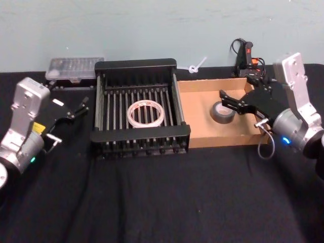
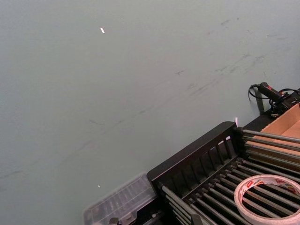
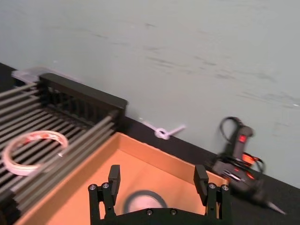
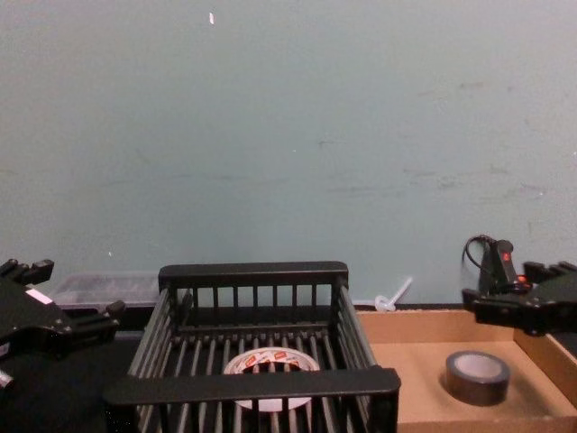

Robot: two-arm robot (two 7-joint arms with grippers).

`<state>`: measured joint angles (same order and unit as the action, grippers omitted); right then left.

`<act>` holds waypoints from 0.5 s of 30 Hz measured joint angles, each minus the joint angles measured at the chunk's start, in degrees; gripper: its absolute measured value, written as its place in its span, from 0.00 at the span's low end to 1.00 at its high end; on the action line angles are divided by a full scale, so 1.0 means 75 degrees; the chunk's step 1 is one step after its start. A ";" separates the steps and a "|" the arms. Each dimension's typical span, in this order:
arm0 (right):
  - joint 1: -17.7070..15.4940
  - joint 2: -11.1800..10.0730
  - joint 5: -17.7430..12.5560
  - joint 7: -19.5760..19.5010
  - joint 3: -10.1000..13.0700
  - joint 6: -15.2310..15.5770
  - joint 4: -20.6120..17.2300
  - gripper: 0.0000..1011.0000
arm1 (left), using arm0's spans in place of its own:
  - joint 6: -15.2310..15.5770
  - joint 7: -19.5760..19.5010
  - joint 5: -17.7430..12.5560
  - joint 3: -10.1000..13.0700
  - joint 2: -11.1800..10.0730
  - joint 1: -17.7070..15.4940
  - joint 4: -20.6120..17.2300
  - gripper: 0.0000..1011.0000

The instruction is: Pick up the white tape and place it into the black box , Pick up the silver tape and place it into the brown box.

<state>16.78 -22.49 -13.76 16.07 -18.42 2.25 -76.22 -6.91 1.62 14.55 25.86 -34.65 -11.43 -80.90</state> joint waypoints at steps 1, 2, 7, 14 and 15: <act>-0.0035 0.0004 0.0045 -0.0056 0.0024 -0.0041 0.0000 0.99 | 0.0000 0.0000 0.0000 0.0000 0.0000 0.0000 0.0000 0.99; -0.0066 0.0013 0.0085 -0.0103 0.0045 -0.0082 0.0000 0.99 | 0.0000 0.0000 0.0000 0.0000 0.0000 0.0000 0.0000 0.99; -0.0198 0.0112 0.0381 -0.0391 0.0120 -0.0338 0.0133 0.99 | 0.0000 0.0000 0.0000 0.0000 0.0000 0.0000 0.0000 0.99; -0.0216 0.0269 0.0816 -0.0693 0.0121 -0.0635 0.0342 0.99 | 0.0000 0.0000 0.0000 0.0000 0.0000 0.0000 0.0000 0.99; -0.0215 0.0284 0.0849 -0.0714 0.0124 -0.0660 0.0360 0.99 | 0.0000 0.0000 0.0000 0.0000 0.0000 0.0000 0.0000 0.99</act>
<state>15.17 -20.35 -7.39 10.71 -17.49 -2.70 -73.52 -6.91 1.62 14.55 25.86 -34.65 -11.43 -80.90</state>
